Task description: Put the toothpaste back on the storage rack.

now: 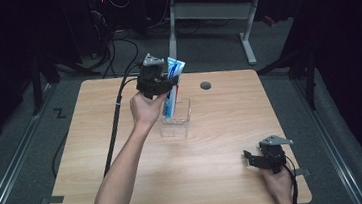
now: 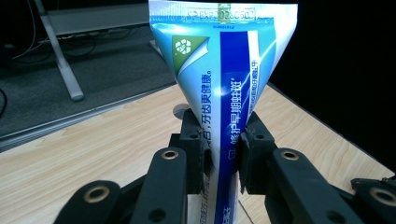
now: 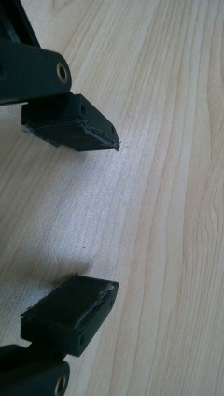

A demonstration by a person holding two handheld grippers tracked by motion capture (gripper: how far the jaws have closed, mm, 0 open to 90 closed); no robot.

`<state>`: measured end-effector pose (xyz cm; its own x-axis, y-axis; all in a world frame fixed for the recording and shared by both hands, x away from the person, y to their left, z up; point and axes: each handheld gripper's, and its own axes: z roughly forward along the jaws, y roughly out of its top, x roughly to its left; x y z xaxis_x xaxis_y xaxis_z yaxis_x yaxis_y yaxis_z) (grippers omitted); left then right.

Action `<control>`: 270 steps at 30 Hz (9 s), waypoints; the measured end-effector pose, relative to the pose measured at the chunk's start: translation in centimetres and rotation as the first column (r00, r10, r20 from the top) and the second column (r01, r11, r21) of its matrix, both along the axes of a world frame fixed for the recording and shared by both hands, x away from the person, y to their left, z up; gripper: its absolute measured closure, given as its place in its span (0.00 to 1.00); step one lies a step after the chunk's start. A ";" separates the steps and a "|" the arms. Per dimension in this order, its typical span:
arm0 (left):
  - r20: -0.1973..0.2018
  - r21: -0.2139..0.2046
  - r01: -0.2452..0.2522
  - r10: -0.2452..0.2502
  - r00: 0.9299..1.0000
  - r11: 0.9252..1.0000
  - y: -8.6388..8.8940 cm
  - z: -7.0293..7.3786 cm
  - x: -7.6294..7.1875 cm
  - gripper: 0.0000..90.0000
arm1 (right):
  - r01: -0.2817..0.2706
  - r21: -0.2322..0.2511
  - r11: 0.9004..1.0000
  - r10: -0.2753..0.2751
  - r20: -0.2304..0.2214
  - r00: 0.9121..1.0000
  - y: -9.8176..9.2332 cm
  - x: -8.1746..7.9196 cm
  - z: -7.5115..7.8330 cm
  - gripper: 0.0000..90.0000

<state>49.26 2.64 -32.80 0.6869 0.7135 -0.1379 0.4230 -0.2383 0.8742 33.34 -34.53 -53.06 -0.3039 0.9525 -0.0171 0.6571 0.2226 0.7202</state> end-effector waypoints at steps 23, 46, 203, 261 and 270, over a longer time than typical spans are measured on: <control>-0.006 0.062 -0.027 0.027 1.000 0.998 -0.1 -1.7 1.0 0.83 | 0.000 0.000 1.000 0.000 -0.001 1.000 0.0 0.0 0.0 0.29; -0.052 0.088 -0.052 0.057 0.997 0.995 0.6 -3.9 1.4 0.82 | -0.002 -0.001 1.000 0.002 0.000 1.000 0.0 0.0 0.0 0.29; -0.041 0.040 -0.181 0.183 0.982 0.983 10.4 -7.3 -7.3 0.44 | 0.000 0.001 1.000 0.000 -0.001 1.000 0.0 0.0 0.0 0.29; -0.090 0.028 -0.228 0.230 0.969 0.973 14.6 -10.5 -10.8 0.44 | 0.000 0.000 1.000 0.000 -0.001 1.000 0.0 0.0 0.0 0.29; -0.100 0.034 -0.238 0.241 0.965 0.971 15.1 -11.2 -11.2 0.44 | 0.001 0.001 1.000 -0.001 -0.001 1.000 0.0 0.0 0.0 0.29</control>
<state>38.10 17.77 -43.98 0.4787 0.8590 -0.1815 0.5568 -0.1372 0.8192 33.33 -34.51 -53.06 -0.3033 0.9527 -0.0161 0.6581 0.2217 0.7196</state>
